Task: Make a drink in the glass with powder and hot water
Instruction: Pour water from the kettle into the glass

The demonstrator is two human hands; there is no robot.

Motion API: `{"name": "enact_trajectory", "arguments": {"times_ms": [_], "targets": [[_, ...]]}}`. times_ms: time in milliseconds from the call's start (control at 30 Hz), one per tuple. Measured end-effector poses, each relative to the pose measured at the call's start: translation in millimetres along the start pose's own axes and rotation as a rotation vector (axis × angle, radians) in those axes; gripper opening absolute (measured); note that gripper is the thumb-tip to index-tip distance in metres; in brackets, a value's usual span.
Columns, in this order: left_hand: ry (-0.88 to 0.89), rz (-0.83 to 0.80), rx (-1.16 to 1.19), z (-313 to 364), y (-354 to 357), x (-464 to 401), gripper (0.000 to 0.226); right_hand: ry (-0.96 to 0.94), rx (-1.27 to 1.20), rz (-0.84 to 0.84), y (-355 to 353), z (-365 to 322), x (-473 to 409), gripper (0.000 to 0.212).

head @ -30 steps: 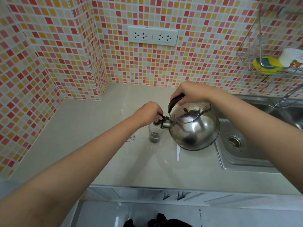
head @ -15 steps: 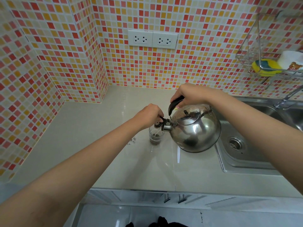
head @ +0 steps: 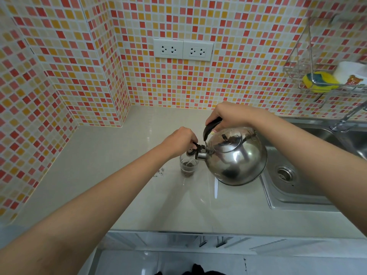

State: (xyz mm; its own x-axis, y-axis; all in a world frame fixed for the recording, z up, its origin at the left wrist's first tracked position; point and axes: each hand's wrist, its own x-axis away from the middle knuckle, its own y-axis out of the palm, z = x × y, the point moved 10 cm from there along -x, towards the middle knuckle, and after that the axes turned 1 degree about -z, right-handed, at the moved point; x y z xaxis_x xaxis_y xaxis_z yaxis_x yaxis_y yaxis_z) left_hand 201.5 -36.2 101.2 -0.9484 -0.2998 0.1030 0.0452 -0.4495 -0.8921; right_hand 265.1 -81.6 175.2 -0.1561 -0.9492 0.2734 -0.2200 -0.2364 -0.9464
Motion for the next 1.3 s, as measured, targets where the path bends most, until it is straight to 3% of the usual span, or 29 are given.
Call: {"name": "enact_trajectory", "arguments": {"times_ms": [1300], "targets": [[-0.002, -0.010, -0.044, 6.5, -3.1, 3.9, 0.027, 0.025, 0.002, -0.014, 0.6, 3.0, -0.7, 0.022]]}}
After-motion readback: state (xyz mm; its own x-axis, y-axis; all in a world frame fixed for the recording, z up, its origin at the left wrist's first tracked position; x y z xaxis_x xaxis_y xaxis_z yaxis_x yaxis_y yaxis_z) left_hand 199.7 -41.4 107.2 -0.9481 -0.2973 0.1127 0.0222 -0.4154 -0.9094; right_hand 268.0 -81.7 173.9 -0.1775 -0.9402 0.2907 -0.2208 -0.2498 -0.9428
